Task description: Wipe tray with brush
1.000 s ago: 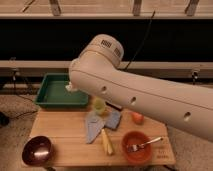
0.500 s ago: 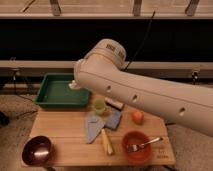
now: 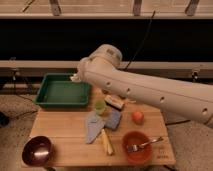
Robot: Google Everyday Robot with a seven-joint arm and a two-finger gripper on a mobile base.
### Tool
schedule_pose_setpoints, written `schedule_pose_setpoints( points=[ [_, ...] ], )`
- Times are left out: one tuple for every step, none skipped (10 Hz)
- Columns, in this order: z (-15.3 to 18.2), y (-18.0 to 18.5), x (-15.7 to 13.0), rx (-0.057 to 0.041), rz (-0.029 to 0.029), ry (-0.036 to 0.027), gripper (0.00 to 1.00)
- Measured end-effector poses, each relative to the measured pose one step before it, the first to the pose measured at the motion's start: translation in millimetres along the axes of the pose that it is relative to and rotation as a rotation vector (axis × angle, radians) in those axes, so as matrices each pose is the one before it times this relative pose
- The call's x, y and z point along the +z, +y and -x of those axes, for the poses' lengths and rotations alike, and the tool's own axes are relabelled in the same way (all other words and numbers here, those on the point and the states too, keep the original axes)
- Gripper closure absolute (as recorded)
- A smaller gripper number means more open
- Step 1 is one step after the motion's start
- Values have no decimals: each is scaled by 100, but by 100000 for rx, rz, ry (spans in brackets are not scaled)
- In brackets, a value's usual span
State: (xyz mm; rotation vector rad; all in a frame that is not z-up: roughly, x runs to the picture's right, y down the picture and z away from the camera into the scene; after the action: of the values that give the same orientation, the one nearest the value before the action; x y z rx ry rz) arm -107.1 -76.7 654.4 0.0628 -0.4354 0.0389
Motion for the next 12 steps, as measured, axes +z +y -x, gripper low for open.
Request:
schedule_pose_setpoints(
  points=[
    [-62,417,859,967,-520,-781,93],
    [-139,379,450,722,-3,-299,93],
    [-134,535,549,1099,-13,-533,93],
    [45,376,390,595,51,-560,93],
    [-14,280,318,688,-61,-510,93],
    [-4,214,235,320,35,-326,93],
    [13,356,344,395,318,-336,93],
    [124,410,344,58,646,-312,93],
    [190,351,277,-99,654,-294,93],
    [274,655,565,-182,1385,-444,93],
    [198,717,701,-254,1491,-442,93],
    [-10,412,489,-68,852,-206,93]
  ],
)
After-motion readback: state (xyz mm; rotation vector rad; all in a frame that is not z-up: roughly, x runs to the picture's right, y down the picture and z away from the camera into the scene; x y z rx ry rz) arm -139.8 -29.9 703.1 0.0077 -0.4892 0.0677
